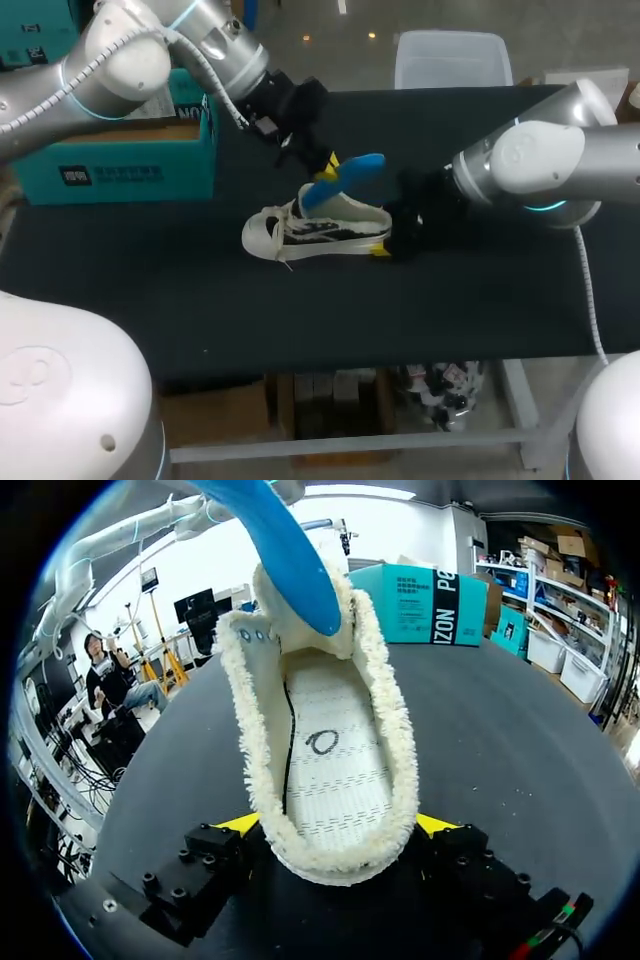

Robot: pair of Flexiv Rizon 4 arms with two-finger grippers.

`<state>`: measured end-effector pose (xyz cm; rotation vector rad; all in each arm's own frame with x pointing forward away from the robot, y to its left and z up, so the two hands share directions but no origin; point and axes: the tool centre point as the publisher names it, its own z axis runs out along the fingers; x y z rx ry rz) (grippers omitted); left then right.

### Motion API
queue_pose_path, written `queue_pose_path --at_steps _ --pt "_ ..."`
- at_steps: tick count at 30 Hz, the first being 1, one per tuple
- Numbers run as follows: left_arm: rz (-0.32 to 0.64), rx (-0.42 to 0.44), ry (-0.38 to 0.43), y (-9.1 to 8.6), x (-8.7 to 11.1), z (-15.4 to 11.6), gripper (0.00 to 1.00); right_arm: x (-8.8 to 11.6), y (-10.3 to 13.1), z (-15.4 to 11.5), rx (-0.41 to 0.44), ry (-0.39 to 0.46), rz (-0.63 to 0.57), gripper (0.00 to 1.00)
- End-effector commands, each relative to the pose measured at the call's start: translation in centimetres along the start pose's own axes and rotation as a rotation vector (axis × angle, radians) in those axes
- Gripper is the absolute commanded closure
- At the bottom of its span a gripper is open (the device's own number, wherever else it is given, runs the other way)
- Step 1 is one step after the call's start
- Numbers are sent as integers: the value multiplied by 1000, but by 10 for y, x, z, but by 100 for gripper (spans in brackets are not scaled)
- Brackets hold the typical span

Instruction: Open the shoe tongue, take the insole out of the shoe, put the insole back into the shoe, and pack the shoe into the shoebox

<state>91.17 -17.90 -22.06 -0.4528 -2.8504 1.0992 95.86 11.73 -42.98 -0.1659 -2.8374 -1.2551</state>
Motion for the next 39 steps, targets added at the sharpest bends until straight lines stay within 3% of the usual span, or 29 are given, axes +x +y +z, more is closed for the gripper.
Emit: queue_pose_path --at_steps 1,15,24,32,39 --pt "22 58 0 0 11 -14 100 2 0 -5 10 6 1 0" --pt "109 191 23 -20 37 -52 100 1 18 -53 119 -40 -25 0" --pt "136 206 4 -26 55 -76 100 -9 53 -90 231 -78 -93 0" --pt "118 190 -61 -19 68 -98 100 -23 90 -85 337 -59 -169 0" --pt "58 164 -125 3 76 -116 100 -32 112 -63 397 -32 -216 0"
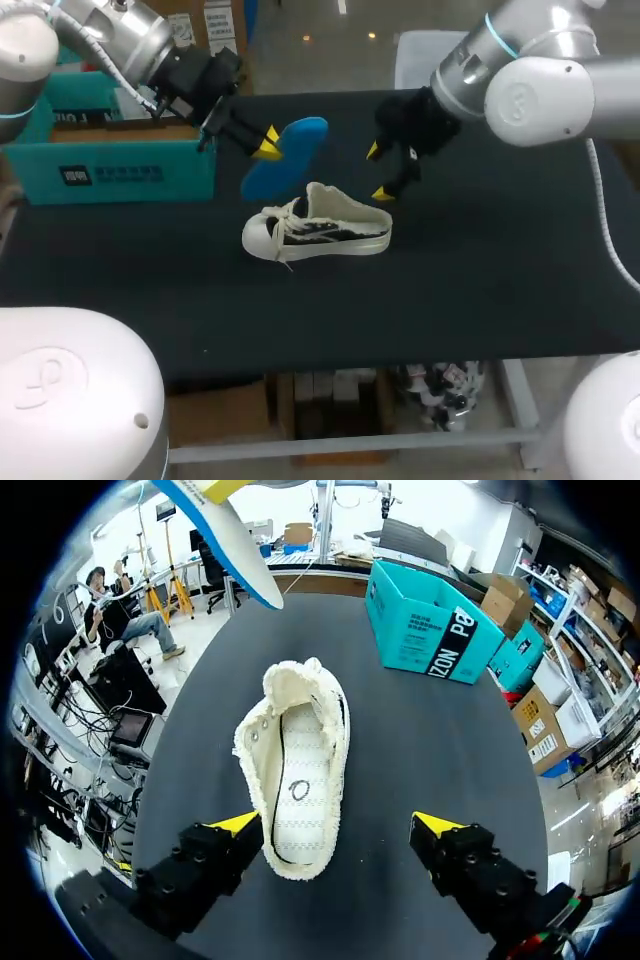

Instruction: Open the shoe tongue, take the insole out of the shoe, put the insole back into the shoe, and pack the shoe into the shoebox

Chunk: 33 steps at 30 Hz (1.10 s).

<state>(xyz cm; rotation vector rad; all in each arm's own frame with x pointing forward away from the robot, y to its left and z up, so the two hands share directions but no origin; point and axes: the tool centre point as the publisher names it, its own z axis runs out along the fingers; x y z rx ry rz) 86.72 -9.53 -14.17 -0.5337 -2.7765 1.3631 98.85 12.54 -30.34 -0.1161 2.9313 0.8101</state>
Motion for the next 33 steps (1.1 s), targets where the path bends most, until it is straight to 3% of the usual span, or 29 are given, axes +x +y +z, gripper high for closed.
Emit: queue_pose_path --at_steps 1,12,24,31,33 --pt "-21 -11 -91 8 16 -15 100 -16 15 16 120 45 -3 0" --pt "-138 -70 -212 45 35 -48 100 -12 43 42 268 41 4 0" --pt "-180 -91 -262 67 54 -60 100 3 48 53 331 63 20 0" --pt "-197 -88 -280 81 65 -66 100 1 52 74 353 86 28 0" --pt "-202 -90 -283 85 66 -68 100 1 53 81 357 92 28 13"
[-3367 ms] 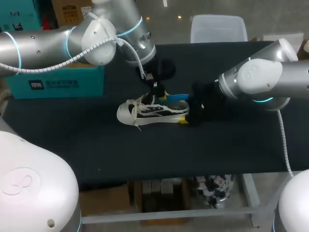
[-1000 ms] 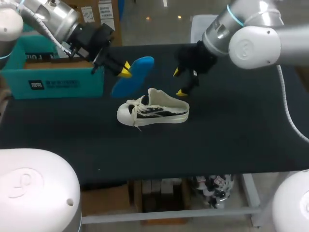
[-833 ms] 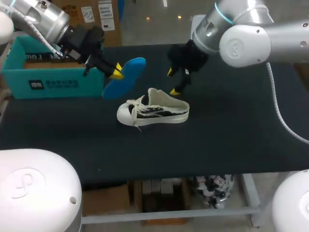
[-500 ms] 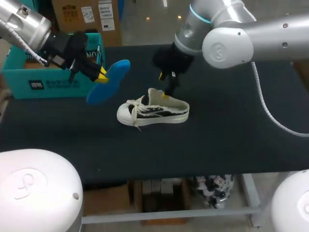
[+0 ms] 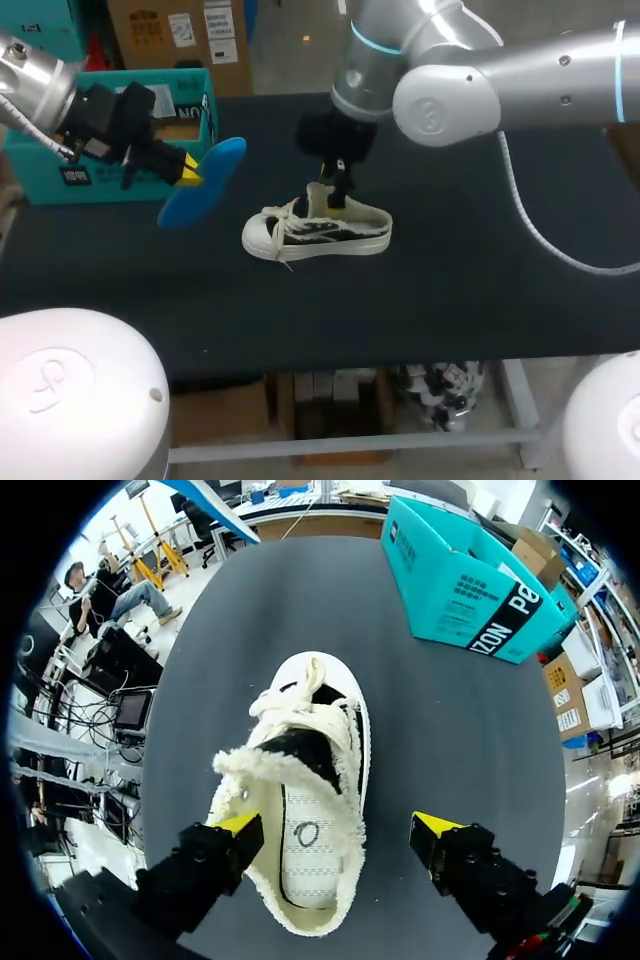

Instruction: Open the shoe tongue, take the insole out of the shoe, put the insole back into the shoe, and pack the shoe into the shoebox

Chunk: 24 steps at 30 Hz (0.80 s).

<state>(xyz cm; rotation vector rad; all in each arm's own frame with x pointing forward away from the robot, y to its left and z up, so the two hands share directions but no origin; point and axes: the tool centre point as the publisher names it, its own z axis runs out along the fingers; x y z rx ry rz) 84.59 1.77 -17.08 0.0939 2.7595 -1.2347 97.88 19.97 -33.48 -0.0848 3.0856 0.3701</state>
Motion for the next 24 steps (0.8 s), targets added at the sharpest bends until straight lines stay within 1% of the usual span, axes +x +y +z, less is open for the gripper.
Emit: queue_pose_path --at_steps 1,3,4,6,7,8,11,13,19,24 --pt "-5 5 -65 8 6 -4 100 -9 9 17 66 24 2 16" --pt "-8 4 -67 11 7 -6 100 -10 10 21 68 32 4 18" --pt "-9 3 -67 12 7 -7 100 -10 11 24 85 36 12 18" --pt "-11 3 -69 15 7 -8 100 -9 11 27 90 39 15 53" --pt "-12 3 -69 16 7 -8 100 -9 11 28 111 39 25 88" --pt "-13 3 -68 17 7 -8 100 -9 12 30 107 41 22 100" --pt "-17 3 -66 20 7 -8 100 -7 11 32 119 44 29 100" --pt "-17 4 -65 22 7 -9 100 -4 10 29 133 29 54 100" --pt "-3 5 -54 23 8 -9 100 2 5 20 137 1 109 100" --pt "8 9 -39 23 7 -8 100 7 -2 19 139 -11 168 100"
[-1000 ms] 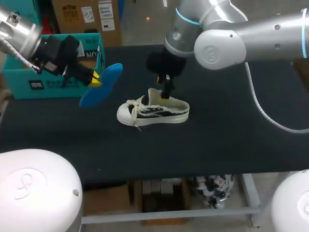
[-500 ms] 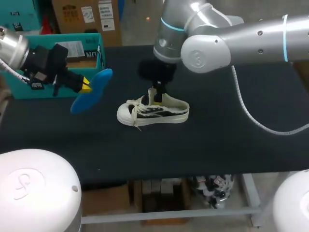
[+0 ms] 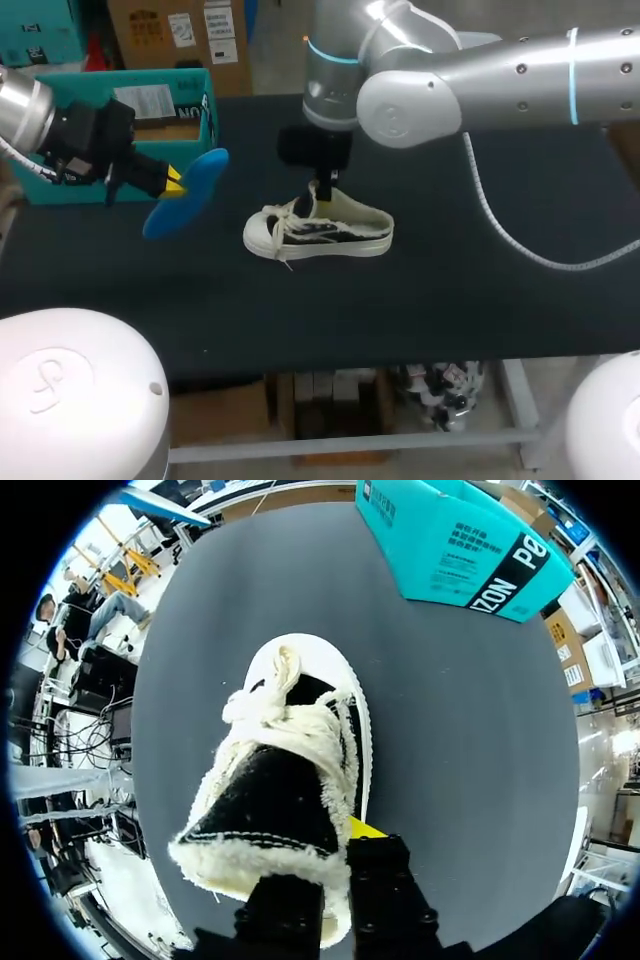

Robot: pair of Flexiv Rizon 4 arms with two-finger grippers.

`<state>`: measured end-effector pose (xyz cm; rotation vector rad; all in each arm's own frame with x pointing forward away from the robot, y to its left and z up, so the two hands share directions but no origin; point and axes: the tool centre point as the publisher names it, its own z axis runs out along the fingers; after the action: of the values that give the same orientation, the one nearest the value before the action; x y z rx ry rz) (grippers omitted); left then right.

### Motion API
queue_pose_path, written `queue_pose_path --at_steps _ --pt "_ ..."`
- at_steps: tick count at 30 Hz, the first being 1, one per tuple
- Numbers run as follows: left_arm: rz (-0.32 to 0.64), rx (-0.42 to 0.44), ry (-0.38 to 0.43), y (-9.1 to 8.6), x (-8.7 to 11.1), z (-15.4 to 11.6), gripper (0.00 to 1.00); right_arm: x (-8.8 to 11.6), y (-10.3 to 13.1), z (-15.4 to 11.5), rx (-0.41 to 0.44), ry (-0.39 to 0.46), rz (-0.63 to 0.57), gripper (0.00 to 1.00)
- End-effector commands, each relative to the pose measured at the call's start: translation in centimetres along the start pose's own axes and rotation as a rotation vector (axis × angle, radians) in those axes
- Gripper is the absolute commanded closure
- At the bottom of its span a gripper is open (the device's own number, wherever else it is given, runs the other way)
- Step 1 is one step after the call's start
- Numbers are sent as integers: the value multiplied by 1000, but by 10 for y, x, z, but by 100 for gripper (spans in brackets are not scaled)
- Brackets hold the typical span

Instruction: Open the shoe tongue, take the insole out of the shoe, put the insole back into the shoe, and pack the shoe into the shoebox

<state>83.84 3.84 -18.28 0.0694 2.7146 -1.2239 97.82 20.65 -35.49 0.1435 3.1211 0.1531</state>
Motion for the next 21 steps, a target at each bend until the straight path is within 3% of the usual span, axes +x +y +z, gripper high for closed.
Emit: queue_pose_path --at_steps 1,6,13,21 --pt "7 5 14 1 -3 1 100 5 -7 -2 -11 -16 33 100" --pt "28 -5 32 -2 -5 7 100 5 -14 -9 -17 -35 155 100" --pt "120 -22 75 -12 -7 14 100 7 -30 -27 -27 -70 439 100" --pt "260 -15 157 -22 -14 22 100 15 -43 -35 -119 -35 708 100"
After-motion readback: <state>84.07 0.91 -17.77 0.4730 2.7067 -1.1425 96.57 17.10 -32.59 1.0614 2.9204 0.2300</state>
